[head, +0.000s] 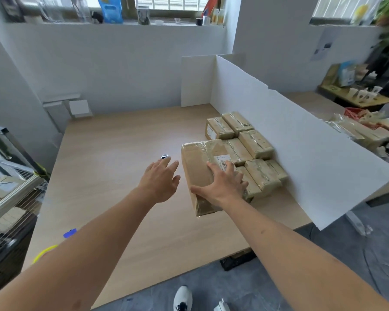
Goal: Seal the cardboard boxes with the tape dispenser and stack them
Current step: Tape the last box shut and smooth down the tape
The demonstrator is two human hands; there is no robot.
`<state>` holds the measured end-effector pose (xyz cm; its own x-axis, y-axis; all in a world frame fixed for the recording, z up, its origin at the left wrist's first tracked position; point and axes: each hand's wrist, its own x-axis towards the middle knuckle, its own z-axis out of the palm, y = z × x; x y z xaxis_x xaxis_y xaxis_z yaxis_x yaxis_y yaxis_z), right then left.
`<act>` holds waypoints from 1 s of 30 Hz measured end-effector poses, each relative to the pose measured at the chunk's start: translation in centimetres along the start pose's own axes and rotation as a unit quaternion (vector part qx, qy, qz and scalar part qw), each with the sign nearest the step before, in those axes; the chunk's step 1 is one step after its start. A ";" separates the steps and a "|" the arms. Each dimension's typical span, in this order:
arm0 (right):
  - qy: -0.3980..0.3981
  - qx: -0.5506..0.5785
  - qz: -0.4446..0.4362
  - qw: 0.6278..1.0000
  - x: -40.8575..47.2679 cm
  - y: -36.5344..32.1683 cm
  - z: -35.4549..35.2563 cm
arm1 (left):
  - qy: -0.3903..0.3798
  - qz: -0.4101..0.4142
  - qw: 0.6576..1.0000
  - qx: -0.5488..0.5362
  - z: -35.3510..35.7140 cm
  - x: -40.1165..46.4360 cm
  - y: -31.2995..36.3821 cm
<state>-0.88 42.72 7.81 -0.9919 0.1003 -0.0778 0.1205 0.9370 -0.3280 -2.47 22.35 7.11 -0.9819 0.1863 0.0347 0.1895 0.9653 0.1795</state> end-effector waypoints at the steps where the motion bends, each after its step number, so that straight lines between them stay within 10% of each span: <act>1: -0.002 -0.003 -0.001 1.000 1.3 0.2 0.1 | -0.003 -0.001 1.000 -0.003 0.5 1.4 -0.2; 30: -0.077 0.011 -0.008 0.997 43.2 -2.0 14.8 | -0.048 -0.150 0.984 -0.087 16.7 38.2 -10.8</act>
<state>-43.41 40.21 -8.81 -0.9760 0.0318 -0.2154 0.1078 0.9301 -0.3511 -42.07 22.08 -9.88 -0.9875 -0.0784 -0.1364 -0.1204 0.9348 0.3341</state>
